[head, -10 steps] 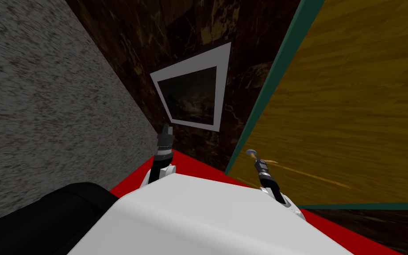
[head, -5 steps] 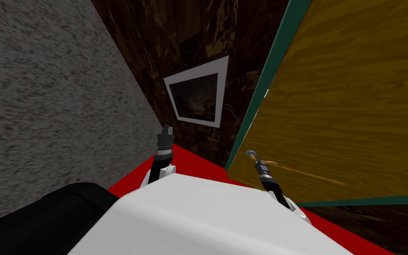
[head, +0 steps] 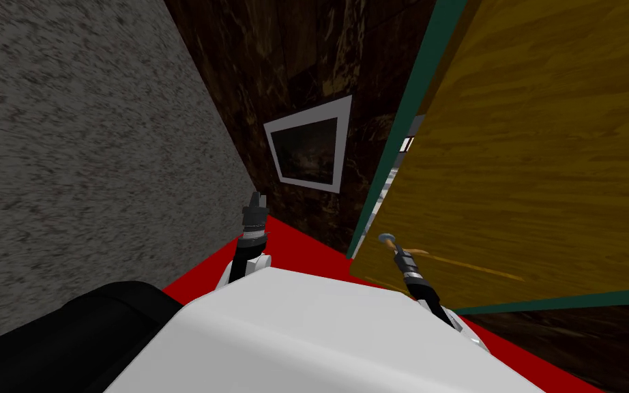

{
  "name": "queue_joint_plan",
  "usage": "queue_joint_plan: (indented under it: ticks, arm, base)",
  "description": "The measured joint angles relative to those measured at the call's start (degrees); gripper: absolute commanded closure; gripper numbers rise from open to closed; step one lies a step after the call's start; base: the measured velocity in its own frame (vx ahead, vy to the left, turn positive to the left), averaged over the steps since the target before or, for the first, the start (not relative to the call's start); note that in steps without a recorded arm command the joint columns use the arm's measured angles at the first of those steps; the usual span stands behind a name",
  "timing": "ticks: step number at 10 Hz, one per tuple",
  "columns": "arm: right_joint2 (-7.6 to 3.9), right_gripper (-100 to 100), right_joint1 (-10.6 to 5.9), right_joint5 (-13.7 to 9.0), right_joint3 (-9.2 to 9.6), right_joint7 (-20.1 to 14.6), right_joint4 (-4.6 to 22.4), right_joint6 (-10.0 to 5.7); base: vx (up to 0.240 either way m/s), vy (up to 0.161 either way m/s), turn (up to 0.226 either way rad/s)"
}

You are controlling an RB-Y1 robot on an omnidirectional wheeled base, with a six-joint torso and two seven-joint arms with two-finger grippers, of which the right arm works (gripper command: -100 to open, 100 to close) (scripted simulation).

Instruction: Pull the door open

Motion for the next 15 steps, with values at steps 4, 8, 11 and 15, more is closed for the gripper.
queue_joint_plan:
  ticks: [4, 8, 11, 15]
  arm:
    - [-2.18, 100, 2.26, 0.6, 1.78, -2.6, -0.1, -3.54]
    - [-3.55, 100, 4.83, 1.0, 3.14, -4.4, -0.7, -5.83]
    - [-5.04, 100, 6.81, 1.2, 4.02, -5.8, -0.5, -9.41]
    - [-7.0, 100, 9.34, 1.3, 5.24, -7.5, 0.5, -13.77]
  base:
    - [-0.226, -0.07, 0.138]
    - [-0.18, -0.048, 0.128]
    - [-0.226, -0.084, 0.164]
    - [-0.174, -0.055, 0.11]
